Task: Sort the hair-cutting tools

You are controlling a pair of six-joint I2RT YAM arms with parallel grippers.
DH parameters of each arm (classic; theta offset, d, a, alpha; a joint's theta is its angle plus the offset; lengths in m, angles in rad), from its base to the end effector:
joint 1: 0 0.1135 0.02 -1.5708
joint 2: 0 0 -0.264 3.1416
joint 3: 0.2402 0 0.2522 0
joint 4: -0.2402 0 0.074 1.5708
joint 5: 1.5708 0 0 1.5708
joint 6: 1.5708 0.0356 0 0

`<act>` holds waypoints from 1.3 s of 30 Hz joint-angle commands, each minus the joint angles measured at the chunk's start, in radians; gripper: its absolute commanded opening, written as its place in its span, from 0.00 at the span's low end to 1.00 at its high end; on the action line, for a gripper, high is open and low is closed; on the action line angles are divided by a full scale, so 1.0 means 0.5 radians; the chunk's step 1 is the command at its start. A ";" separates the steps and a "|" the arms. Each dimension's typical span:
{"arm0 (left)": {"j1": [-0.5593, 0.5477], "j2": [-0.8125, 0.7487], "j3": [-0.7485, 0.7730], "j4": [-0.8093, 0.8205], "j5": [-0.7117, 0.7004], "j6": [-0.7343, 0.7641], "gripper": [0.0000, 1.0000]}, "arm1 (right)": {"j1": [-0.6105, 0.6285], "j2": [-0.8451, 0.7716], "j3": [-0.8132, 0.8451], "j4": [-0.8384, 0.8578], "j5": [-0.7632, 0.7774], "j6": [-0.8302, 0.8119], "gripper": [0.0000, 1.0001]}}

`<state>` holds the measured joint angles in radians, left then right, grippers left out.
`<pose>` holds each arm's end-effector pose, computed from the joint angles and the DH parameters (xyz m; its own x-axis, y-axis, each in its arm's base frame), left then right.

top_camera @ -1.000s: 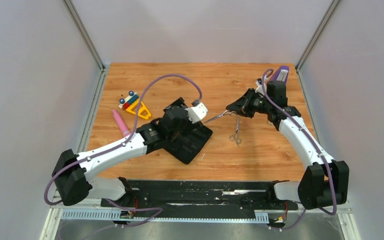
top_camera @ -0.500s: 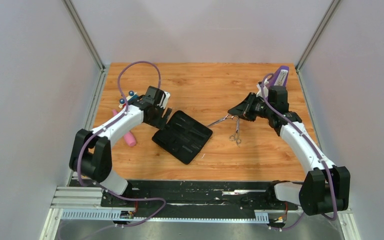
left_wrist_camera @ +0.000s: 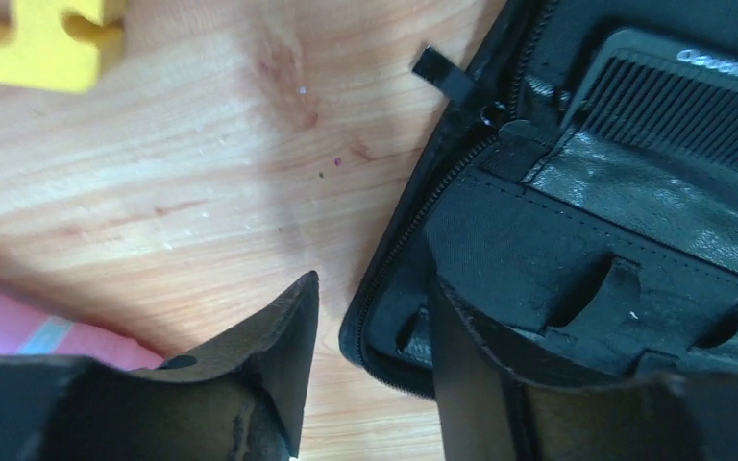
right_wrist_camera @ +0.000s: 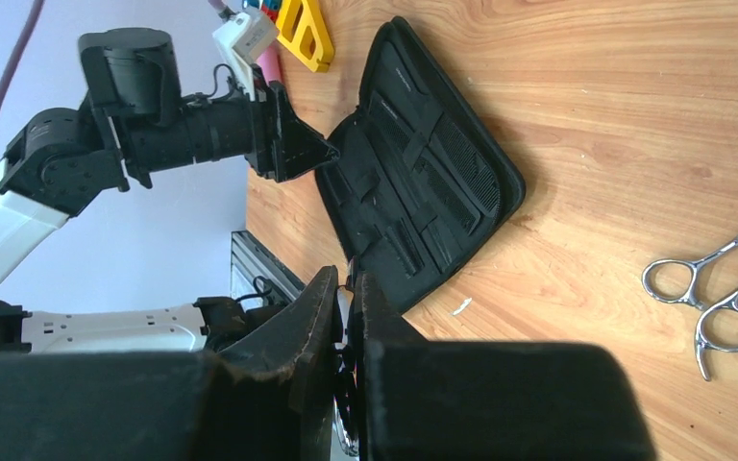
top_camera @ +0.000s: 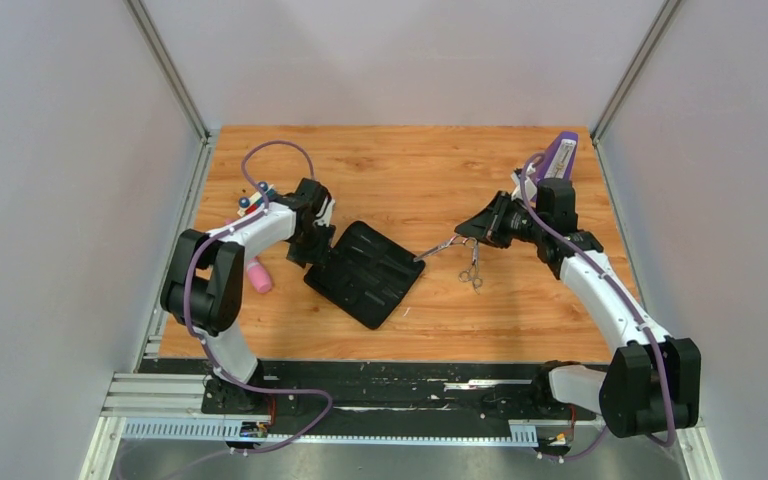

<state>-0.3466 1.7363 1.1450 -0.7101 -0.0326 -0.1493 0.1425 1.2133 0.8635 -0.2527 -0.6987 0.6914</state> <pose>0.3103 -0.1108 0.1815 -0.9458 0.1836 -0.2679 0.1928 0.9812 -0.0085 0.2558 0.0598 0.2758 -0.8360 0.3733 -0.4023 -0.1302 0.5772 0.8062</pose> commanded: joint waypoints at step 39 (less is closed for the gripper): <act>-0.373 -0.066 -0.533 0.593 -0.208 -0.606 0.09 | 0.004 0.835 -0.464 1.792 -0.204 -0.050 0.00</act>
<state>-0.4808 1.6360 0.8906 -0.3233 0.0525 -0.5613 0.1432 1.5761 0.6086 0.4744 -0.7479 0.6701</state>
